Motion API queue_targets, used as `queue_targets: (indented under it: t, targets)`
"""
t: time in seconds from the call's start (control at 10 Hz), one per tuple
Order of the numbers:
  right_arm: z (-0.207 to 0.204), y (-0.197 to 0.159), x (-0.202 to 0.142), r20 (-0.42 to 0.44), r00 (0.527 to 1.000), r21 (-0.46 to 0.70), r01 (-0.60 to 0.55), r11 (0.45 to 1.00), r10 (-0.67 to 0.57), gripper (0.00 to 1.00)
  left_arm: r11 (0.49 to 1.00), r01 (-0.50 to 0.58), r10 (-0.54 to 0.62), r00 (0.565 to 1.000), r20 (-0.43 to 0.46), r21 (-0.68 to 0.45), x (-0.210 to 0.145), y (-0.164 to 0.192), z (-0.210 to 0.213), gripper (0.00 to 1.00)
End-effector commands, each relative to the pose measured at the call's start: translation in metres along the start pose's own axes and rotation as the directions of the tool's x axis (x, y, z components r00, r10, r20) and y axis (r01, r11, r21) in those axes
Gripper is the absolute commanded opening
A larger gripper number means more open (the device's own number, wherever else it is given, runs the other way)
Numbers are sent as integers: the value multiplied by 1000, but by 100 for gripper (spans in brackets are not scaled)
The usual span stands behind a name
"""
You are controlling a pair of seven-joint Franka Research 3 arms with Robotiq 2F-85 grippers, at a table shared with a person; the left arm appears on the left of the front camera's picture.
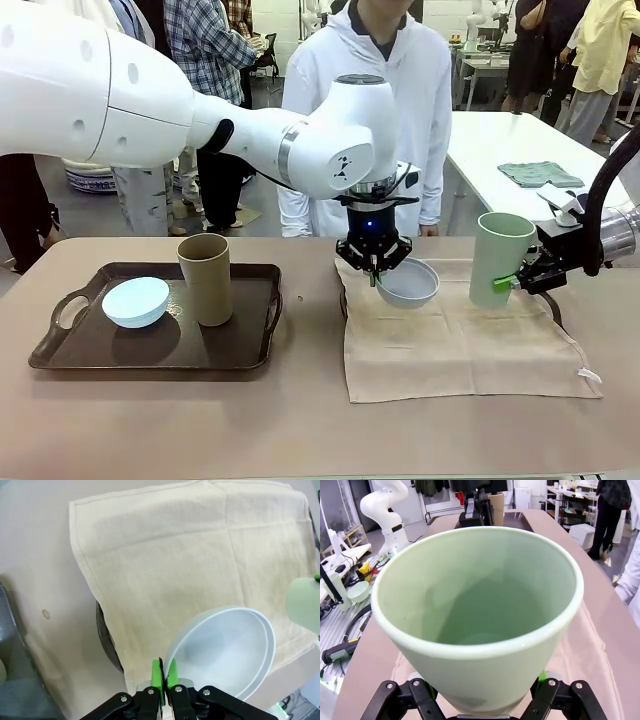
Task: Set up a tray with a mat and arrange the tableware.
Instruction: Place the Picnic Bowl and Reusable plastic cup back onto the Handle tray in front of the human's position.
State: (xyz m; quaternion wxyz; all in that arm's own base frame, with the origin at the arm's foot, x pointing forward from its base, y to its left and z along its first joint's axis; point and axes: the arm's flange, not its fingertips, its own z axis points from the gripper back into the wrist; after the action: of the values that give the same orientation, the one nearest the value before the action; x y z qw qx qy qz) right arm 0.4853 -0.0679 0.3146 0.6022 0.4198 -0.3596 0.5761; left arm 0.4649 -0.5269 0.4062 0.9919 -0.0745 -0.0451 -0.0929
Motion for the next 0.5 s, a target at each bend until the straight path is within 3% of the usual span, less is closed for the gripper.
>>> queue_targets:
  t: [0.0, 0.4]
  targets:
    - [0, 1, 0, 9, 1000, 6, 1, 1000, -1, 82, 1000, 1, -1, 1000, -7, -2, -2, 0, -1, 4]
    - [-13, -11, -16, -35, 999, -1, -28, 1000, 28, 82, 1000, 25, -25, 1000, 5, -13, 4, -1, -24, 4]
